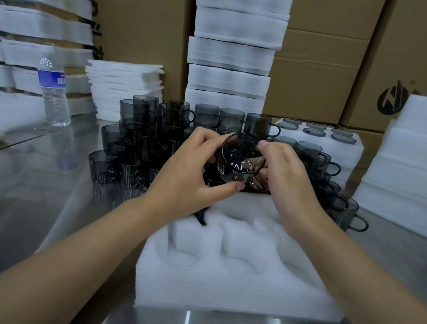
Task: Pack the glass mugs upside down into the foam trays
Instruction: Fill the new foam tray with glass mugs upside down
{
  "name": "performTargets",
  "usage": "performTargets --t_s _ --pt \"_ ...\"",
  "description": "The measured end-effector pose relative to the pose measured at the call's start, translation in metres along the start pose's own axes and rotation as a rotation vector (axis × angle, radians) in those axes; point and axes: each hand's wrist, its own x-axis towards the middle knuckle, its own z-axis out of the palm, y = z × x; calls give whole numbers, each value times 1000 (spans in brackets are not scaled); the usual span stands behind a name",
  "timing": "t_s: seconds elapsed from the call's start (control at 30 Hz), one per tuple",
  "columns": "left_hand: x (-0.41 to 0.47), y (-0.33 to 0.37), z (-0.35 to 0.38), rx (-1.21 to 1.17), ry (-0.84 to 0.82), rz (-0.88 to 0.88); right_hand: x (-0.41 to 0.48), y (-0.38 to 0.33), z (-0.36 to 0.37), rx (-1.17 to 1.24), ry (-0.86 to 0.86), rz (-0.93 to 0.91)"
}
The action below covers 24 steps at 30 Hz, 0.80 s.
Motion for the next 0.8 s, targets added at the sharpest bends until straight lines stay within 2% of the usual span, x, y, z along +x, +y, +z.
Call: performTargets --t_s 0.2,0.37,0.63,0.8 --pt "-3 2 -2 -39 -56 -110 6 -3 -8 -29 -142 114" --pt "-3 5 -4 -78 -183 -155 3 1 -15 -195 -218 56" --pt "-2 5 -7 -86 -359 -153 3 6 -13 -400 -195 15" --pt "-1 7 -9 -130 -358 -166 4 8 -13 -385 -168 6"
